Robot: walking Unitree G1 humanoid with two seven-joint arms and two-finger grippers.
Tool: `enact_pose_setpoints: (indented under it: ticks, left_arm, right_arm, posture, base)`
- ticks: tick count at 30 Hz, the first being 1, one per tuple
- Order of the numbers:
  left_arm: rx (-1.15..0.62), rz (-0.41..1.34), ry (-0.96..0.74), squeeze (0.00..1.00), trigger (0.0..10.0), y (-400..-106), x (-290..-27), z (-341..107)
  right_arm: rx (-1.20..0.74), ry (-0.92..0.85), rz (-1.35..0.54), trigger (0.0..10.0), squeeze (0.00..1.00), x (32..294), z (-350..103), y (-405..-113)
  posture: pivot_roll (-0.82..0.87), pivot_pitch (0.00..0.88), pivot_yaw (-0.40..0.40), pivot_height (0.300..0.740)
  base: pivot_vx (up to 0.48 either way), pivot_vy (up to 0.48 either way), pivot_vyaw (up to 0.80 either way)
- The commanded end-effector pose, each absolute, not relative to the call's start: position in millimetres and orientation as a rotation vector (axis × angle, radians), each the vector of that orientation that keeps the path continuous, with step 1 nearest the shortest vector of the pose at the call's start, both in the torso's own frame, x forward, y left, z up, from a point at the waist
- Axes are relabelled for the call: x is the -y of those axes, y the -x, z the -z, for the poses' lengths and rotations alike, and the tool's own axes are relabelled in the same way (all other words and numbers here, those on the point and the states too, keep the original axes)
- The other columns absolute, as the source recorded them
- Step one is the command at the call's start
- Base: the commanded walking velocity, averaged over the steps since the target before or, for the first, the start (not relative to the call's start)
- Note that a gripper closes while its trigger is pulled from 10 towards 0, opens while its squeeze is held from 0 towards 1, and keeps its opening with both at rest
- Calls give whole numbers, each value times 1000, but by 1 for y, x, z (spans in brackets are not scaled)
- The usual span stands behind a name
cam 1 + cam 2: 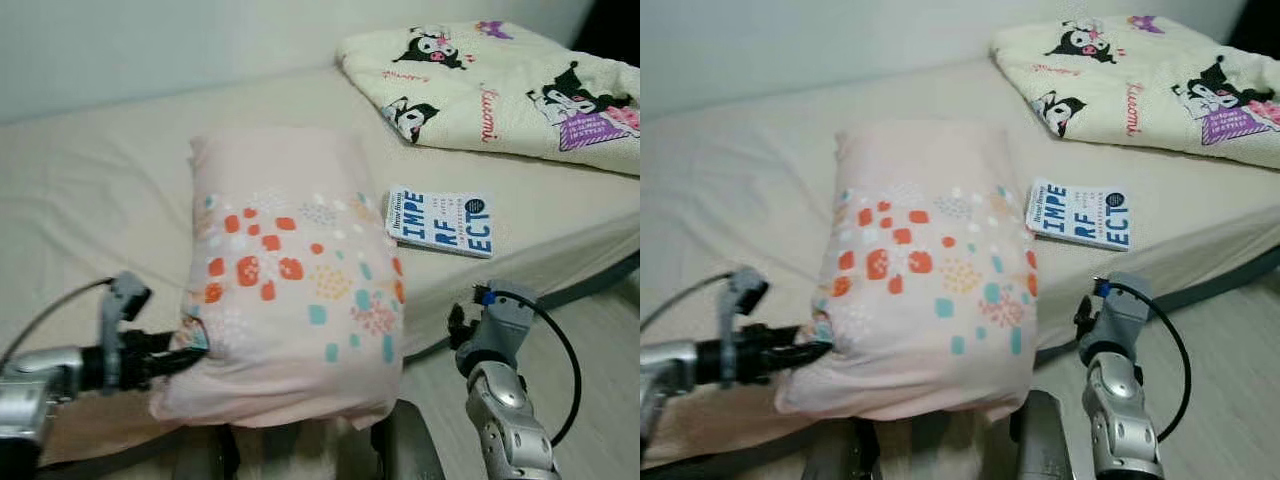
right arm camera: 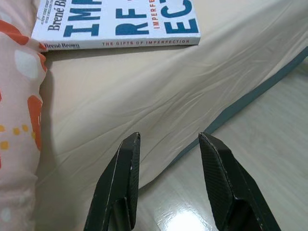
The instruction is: Clean up the room
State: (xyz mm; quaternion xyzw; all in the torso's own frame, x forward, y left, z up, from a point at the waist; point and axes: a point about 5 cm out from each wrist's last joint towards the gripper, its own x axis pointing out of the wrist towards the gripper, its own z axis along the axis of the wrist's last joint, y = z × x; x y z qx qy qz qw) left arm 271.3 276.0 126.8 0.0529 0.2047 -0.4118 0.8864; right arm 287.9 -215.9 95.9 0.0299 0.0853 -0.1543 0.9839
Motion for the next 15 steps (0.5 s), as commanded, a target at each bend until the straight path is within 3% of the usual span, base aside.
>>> enact_pose_setpoints:
  ticks: [1, 4, 5, 7, 8, 9, 10, 11, 14, 15]
  left_arm:
    - [-464, 870, -159, 0, 10000, -266, -279, -125]
    - [-548, 943, -194, 0, 10000, -257, -281, -131]
    - [-592, 990, -183, 118, 10000, -250, -281, -133]
    - [-592, 990, -183, 118, 10000, -250, -281, -133]
    - [-566, 995, -103, 1000, 10000, -251, -280, -140]
    - [-467, 936, 14, 1000, 10000, -260, -281, -150]
    - [-467, 936, 14, 1000, 10000, -260, -281, -150]
    - [-358, 798, 135, 1000, 10000, -275, -287, -157]
    - [-292, 702, 221, 1000, 10000, -285, -290, -160]
    - [-235, 590, 330, 1000, 10000, -295, -297, -158]
  right_arm:
    - [-207, -37, 307, 10000, 0, 214, -89, -285]
    - [-234, -22, 303, 10000, 0, 215, -84, -284]
    - [-239, -22, 302, 10000, 0, 215, -83, -283]
    - [-239, -22, 302, 10000, 0, 215, -83, -283]
    - [-240, -24, 302, 10000, 0, 215, -83, -282]
    - [-234, -34, 302, 10000, 0, 214, -83, -282]
    - [-234, -34, 302, 10000, 0, 214, -83, -282]
    - [-226, -48, 299, 10000, 0, 213, -83, -283]
    - [-220, -57, 296, 10000, 0, 213, -84, -283]
    - [-207, -80, 284, 10000, 0, 211, -84, -286]
  posture:
    - [-51, 163, -7, 573]
    - [-50, 159, -5, 573]
    - [-49, 155, -6, 573]
    - [-49, 155, -6, 573]
    - [-48, 151, -8, 573]
    - [-45, 148, -10, 573]
    - [-45, 148, -10, 573]
    - [-42, 145, -14, 573]
    - [-42, 145, -14, 573]
    - [-41, 140, -16, 573]
  base:
    - [0, 0, 0]
    - [0, 0, 0]
    - [0, 0, 0]
    - [0, 0, 0]
    - [0, 0, 0]
    - [0, 0, 0]
    - [0, 0, 0]
    - [0, 0, 0]
    - [0, 0, 0]
    - [0, 0, 0]
